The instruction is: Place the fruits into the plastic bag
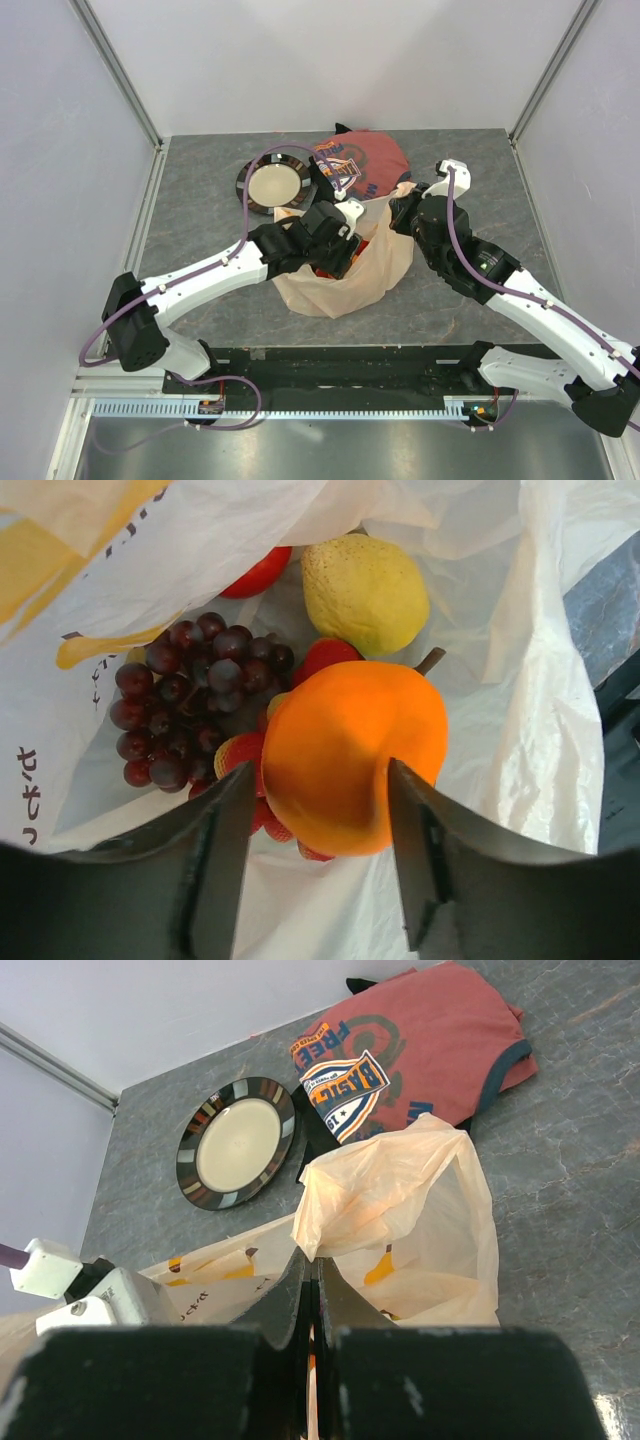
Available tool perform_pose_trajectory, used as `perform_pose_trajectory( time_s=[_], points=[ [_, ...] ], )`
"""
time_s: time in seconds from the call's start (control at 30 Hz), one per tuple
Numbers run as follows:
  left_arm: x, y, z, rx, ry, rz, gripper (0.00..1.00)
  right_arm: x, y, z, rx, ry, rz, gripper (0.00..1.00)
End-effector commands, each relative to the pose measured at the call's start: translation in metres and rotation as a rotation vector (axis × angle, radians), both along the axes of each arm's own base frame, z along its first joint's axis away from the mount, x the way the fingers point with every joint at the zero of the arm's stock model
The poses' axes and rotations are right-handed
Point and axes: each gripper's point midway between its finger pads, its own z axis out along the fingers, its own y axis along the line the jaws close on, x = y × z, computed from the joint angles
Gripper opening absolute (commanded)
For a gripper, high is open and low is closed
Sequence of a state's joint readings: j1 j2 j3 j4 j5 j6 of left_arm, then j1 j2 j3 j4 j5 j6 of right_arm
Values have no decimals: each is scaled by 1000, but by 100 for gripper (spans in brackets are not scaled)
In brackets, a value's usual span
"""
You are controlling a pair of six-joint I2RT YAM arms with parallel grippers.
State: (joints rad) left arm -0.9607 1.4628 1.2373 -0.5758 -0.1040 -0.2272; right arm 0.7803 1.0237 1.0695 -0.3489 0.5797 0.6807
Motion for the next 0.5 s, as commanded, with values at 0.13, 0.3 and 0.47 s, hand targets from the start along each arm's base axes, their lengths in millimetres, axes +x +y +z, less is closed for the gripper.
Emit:
perform_pose_trajectory(
  time_s=[0.13, 0.3, 0.47],
  points=[
    [-4, -16, 88, -219, -79, -31, 83, -2, -4, 3, 22, -9, -10, 0],
    [-12, -17, 148, -360, -133, -51, 88, -3, -6, 4, 23, -11, -15, 0],
    [-31, 1, 203, -508, -171, -47, 89, -3, -7, 5, 26, -14, -17, 0]
  ],
)
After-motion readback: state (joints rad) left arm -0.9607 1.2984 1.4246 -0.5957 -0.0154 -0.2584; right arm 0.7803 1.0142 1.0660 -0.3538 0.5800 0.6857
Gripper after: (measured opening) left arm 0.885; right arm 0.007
